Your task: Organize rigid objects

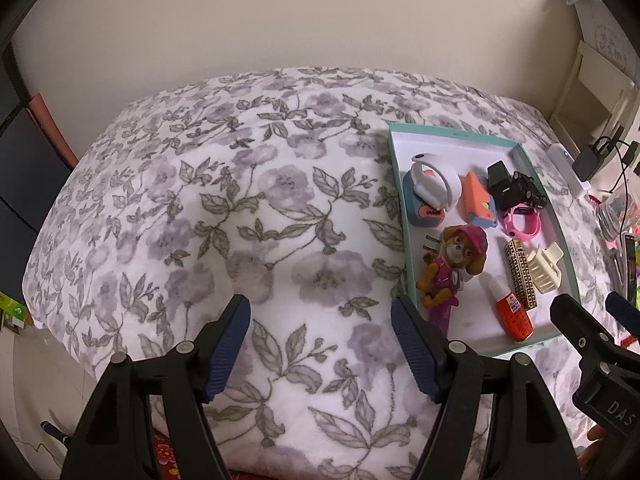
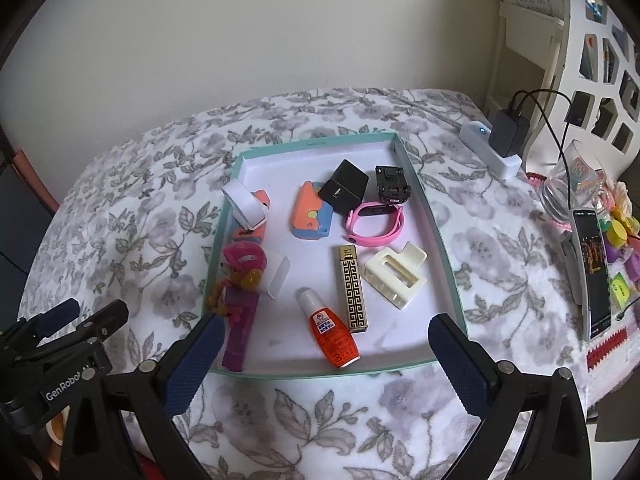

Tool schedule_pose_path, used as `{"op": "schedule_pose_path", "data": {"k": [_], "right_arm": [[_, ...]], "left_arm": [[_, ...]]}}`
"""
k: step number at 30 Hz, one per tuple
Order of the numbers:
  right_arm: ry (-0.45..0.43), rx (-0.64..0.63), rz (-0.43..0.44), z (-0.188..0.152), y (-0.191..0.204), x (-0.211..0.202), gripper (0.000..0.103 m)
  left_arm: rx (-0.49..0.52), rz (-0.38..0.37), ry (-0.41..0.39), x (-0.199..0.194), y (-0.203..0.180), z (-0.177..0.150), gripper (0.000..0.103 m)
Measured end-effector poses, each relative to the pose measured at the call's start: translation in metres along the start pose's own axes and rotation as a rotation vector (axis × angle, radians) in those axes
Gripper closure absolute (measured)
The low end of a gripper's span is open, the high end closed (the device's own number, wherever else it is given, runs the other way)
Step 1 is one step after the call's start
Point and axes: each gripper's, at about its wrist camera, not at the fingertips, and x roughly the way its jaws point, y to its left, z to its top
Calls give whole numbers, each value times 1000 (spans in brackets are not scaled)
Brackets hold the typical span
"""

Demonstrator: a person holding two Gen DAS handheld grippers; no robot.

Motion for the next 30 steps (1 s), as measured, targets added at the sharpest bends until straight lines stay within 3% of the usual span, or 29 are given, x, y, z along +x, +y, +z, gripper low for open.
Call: {"op": "schedule_pose_path", "data": {"k": [7, 30], "right_arm": [[-30, -2, -1, -1, 1, -8, 0], [-54, -23, -5, 5, 5, -12, 0]], "left_arm": [[0, 5, -27, -7, 1, 0, 29], [-12, 23, -2, -1, 4, 1, 29]]}}
